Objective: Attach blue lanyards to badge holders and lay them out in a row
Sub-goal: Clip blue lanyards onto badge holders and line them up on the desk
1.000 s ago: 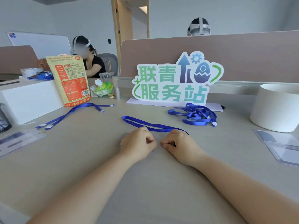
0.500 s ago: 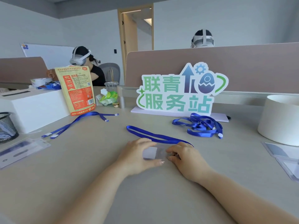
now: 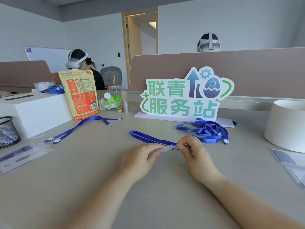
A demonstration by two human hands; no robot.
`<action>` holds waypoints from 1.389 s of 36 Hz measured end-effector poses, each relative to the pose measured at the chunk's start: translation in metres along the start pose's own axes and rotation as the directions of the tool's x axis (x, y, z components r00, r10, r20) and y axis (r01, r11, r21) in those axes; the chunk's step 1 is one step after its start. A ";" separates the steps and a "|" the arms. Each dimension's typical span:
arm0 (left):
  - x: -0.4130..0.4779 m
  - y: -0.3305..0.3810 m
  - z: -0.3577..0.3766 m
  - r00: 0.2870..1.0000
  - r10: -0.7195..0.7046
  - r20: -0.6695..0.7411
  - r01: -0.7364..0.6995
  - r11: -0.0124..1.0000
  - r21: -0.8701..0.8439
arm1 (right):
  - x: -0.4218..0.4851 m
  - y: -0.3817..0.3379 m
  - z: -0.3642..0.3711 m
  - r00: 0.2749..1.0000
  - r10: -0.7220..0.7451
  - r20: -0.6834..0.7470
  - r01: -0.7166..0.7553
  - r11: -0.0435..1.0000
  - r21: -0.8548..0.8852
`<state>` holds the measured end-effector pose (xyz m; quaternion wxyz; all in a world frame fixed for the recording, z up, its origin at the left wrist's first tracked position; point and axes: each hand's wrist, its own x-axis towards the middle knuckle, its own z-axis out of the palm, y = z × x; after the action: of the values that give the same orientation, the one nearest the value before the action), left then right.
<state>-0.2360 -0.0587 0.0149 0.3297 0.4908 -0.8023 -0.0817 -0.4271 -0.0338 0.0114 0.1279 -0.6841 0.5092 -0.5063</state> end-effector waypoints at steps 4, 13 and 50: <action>-0.001 0.007 -0.006 0.996 -0.007 -0.091 -0.003 0.994 -0.109 | -0.001 -0.001 0.000 0.992 -0.123 -0.029 0.119 0.988 -0.093; 0.001 -0.001 -0.008 0.920 -0.141 -0.366 0.062 0.974 -0.219 | 0.000 -0.004 -0.006 1.000 -0.002 0.007 0.002 0.997 -0.073; 0.005 -0.016 0.012 0.977 0.149 0.154 -0.140 0.988 -0.067 | 0.016 0.006 -0.052 0.867 0.493 -0.078 -0.443 0.832 0.333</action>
<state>-0.2334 -0.0736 0.0007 0.2834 0.4139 -0.8569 -0.1188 -0.4738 -0.0317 0.0404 0.3106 -0.4669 0.5858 -0.5851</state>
